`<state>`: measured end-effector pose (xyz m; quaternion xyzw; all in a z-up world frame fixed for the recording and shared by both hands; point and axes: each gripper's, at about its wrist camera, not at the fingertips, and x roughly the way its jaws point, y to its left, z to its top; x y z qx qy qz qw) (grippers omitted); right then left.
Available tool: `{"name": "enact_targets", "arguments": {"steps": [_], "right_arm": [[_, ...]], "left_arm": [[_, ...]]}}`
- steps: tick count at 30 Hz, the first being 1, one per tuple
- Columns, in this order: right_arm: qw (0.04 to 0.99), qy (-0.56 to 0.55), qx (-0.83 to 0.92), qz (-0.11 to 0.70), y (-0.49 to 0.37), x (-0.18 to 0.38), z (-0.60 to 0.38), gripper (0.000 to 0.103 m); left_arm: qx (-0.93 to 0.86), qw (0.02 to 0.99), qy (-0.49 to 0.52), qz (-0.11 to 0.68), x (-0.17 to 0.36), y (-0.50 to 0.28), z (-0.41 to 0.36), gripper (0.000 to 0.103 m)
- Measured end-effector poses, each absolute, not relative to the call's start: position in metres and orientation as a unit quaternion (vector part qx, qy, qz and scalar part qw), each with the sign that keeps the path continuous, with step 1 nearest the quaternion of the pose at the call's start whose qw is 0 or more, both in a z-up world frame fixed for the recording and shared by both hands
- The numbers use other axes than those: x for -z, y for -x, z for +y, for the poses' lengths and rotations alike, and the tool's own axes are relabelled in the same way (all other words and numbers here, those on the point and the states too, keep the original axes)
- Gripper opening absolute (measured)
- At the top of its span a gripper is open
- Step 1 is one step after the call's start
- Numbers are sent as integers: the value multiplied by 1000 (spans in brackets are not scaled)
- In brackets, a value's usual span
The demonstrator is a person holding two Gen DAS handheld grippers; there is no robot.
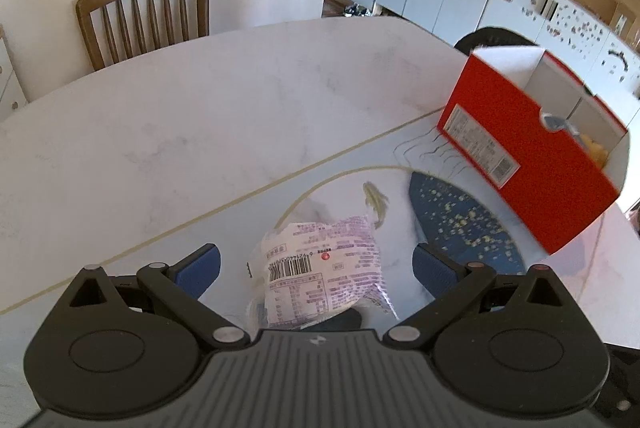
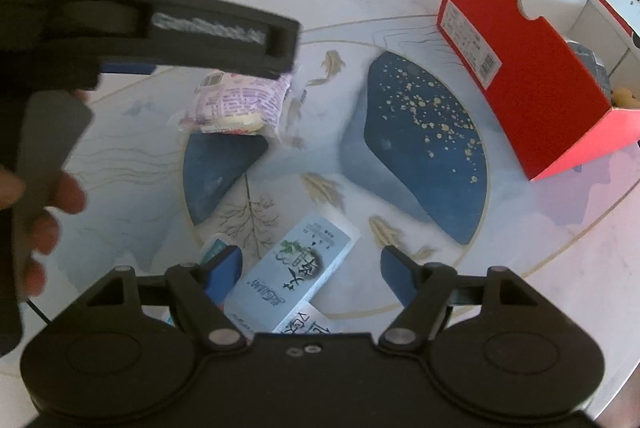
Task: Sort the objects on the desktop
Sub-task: 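Grasp the pink-white bag with the left gripper while the right grasps the white milk carton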
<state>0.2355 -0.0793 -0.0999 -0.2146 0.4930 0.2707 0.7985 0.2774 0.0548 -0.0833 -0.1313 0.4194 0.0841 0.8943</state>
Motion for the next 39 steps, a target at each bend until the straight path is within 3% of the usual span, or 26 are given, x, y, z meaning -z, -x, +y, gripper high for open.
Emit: {"name": "enact_targets", "arguments": {"steps": [3,7,18,21,30,39], "right_arm": [[795,217,-275,495,-235,102,-78,71],[785,216,-279,510,-237,107,-76,52],[783,228,-283,505,-238,107,-77,40],[782,220,-283,511,-240,107,-78,31],[781,216,-287,511,-246,102,-87,28],[789,210,-291,499,-254,92,-100,28]], "left_arm": [[-81,894,130,420,90,-283,52,103],[-82,892,116,430,99,-291,48,103],[-98,879,134,446,113,-297,55,101],[-102,877,144,447,115,-298,59,94],[-91,881,153,438,113,-293,60,75],[-87,881,153,439,110,-289,59,67]]}}
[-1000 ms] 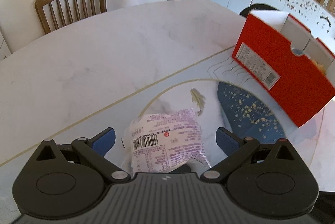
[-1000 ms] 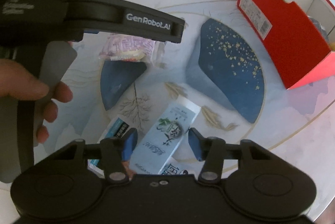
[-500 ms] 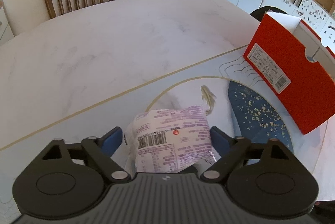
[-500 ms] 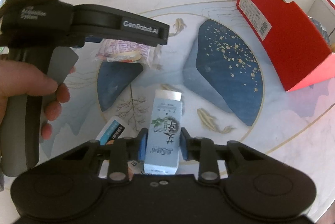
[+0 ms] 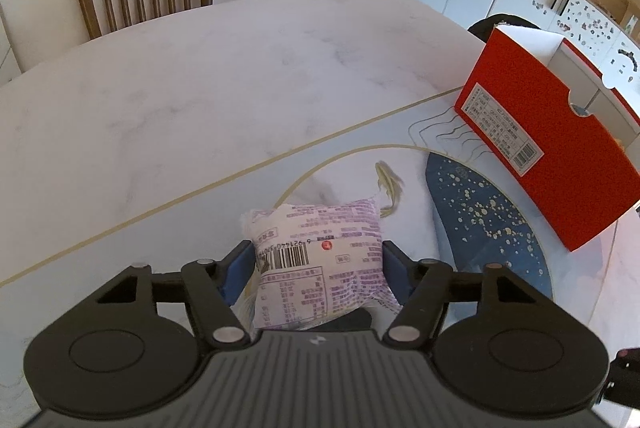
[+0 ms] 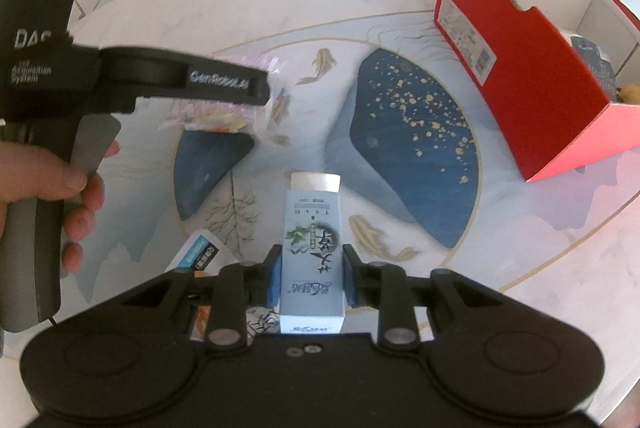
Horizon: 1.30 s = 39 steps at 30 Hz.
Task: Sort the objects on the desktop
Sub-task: 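Grasp the pink-white bag with the left gripper while the right grasps the white milk carton, then carry the pink-white bag and milk carton over the red box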
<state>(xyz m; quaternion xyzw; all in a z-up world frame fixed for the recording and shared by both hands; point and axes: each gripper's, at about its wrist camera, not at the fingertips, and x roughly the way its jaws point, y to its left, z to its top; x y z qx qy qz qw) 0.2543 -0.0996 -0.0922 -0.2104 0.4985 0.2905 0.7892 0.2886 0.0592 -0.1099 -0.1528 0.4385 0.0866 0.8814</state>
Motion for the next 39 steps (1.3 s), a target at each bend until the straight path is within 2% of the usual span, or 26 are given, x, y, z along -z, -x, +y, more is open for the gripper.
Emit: {"name": "enact_targets", "arguments": {"steps": [39], "right_arm": [[823,174,-311,443,-288,18,-178,28]], "left_arm": [[-33,895,157,417,37,-223,-17,67]]}}
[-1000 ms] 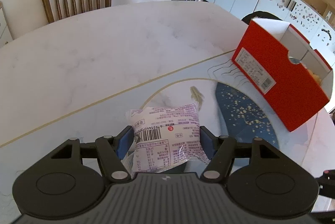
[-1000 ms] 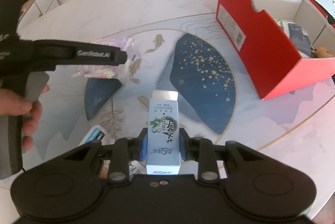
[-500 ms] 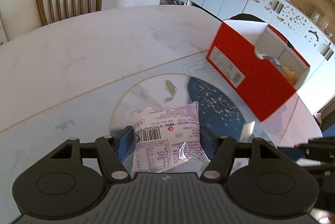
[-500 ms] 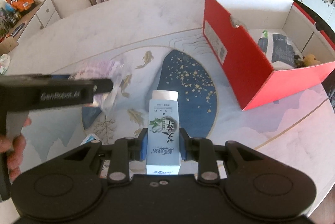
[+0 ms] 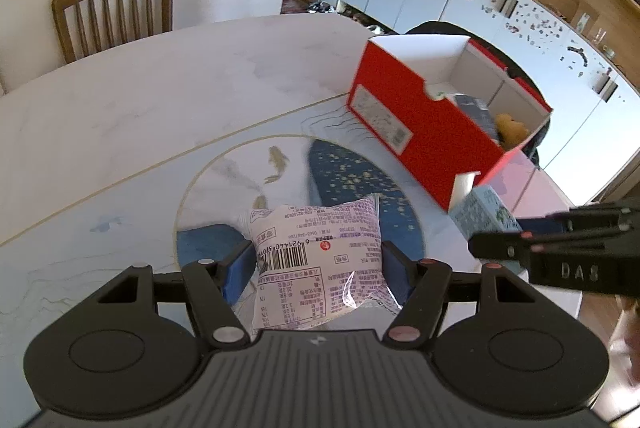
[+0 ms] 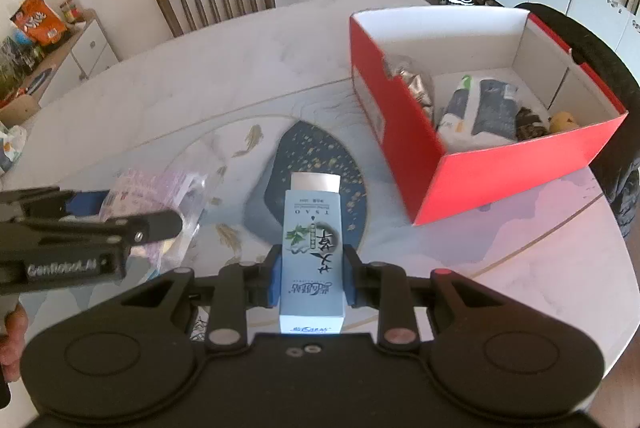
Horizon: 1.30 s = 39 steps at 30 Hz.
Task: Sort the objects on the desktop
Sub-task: 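Carry the pink-white bag and milk carton over the red box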
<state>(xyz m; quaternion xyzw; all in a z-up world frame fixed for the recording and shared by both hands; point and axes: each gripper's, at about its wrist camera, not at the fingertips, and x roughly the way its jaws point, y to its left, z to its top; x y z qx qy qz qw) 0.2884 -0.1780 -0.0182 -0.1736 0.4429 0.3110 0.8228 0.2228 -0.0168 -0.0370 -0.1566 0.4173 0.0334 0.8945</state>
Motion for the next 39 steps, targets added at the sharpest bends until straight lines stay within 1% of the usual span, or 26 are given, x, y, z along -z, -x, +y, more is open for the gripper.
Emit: {"name": "enact_targets", "arguments": {"steps": [17,39], "right_arm": [[829,182,-332,412,-334,-29,-240,28],[842,176,-322,396,-433,-45,-283,28]], "left_arm": [[-18,899,142,413,-3,-240,-76,67],[6,907,121,404,-16,-336,-138,67]]}}
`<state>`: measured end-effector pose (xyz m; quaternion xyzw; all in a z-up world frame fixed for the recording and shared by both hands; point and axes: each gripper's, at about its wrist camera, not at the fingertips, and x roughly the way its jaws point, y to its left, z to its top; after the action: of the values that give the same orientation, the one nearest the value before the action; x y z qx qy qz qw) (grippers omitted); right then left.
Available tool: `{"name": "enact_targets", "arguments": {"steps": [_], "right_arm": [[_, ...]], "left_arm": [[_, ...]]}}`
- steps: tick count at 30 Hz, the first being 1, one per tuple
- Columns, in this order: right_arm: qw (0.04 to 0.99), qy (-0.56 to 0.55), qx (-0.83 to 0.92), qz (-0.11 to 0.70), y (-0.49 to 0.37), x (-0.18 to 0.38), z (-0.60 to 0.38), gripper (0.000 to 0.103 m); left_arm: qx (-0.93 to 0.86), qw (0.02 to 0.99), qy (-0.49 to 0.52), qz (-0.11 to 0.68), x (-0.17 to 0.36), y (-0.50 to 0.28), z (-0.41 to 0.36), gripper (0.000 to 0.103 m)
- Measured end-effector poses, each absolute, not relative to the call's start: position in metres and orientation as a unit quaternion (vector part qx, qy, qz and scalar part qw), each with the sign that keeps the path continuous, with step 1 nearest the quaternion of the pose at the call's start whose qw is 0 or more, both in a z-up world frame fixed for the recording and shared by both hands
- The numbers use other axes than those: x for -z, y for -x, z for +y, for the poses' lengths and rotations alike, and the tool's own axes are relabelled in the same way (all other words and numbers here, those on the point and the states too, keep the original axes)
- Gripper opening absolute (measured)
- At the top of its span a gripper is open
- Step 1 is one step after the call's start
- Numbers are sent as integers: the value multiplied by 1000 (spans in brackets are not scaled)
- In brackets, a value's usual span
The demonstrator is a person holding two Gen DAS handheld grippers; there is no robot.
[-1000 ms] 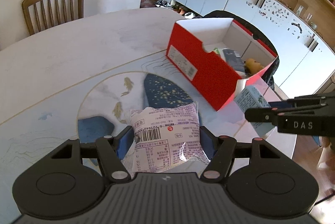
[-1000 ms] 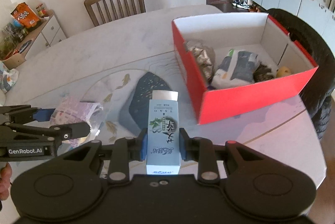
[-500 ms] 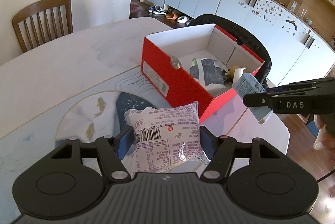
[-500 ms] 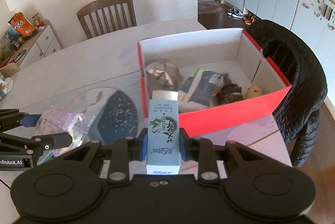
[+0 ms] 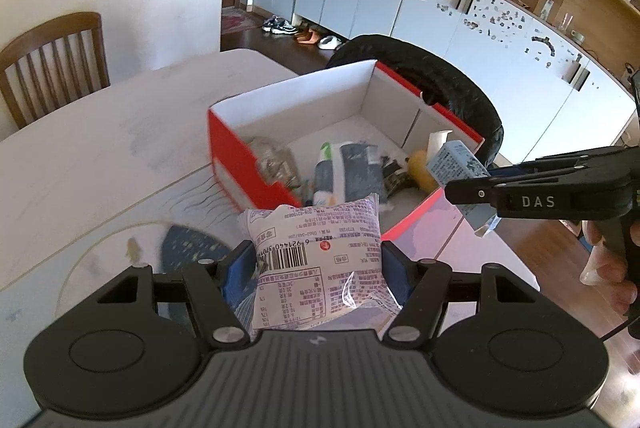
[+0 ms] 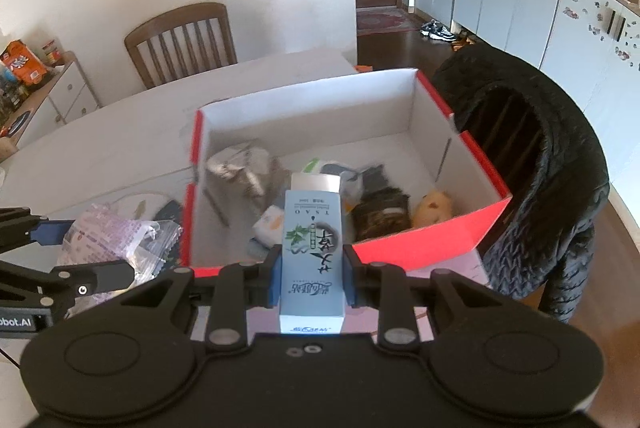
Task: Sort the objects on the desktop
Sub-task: 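Carry the pink-white bag and milk carton over the red box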
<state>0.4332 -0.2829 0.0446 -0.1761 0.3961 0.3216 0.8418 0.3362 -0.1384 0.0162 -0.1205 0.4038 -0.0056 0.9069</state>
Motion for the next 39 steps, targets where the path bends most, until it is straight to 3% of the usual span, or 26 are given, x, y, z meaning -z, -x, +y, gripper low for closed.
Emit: {"name": "enact_targets", "arguments": {"steps": [12,39], "right_arm": [[847,173,-319,389,-481,-44,-285,28],[810,218,-350,418,-572,-5,-238,28]], "left_arm": [[17,909,103,403,-22,-388,-163,67],[19,884,98,457,22,-487,-173,67]]}}
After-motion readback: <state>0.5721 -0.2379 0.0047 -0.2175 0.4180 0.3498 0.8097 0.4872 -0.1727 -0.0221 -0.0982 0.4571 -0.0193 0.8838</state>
